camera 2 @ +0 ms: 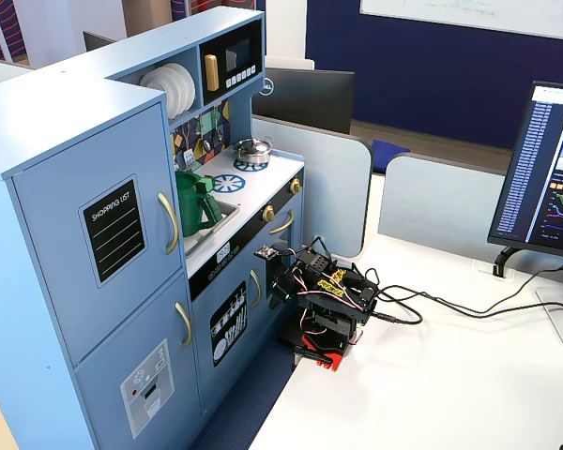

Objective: Take off the lid from the green recipient and place it on the counter

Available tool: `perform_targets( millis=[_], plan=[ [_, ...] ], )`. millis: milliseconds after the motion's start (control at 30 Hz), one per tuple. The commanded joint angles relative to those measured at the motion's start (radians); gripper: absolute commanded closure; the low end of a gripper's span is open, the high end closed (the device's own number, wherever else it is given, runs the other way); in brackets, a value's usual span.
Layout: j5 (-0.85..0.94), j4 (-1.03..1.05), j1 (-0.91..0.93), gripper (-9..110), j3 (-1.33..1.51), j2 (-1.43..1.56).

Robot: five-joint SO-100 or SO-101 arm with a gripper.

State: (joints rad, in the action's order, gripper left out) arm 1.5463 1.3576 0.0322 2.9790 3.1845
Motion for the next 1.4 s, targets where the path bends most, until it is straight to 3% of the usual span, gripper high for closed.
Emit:
perform_targets(
  millis=[0, 333, 500, 800, 1067, 1367],
  plan=[
    [-0.038, 0.173, -0.015, 101, 0.018, -0.006],
    [-0.012, 0.161, -0.002, 101, 0.017, -0.006],
    [-0.003, -0.138, 0.071, 100, -0.163, -0.058],
    [0.023, -0.692, 0.071, 78, -0.742, -0.385],
    [0.054, -0.879, 0.054, 68, -0.977, -0.577],
    [0.037, -0.913, 0.064, 61, -1.100, -0.712]
  ],
)
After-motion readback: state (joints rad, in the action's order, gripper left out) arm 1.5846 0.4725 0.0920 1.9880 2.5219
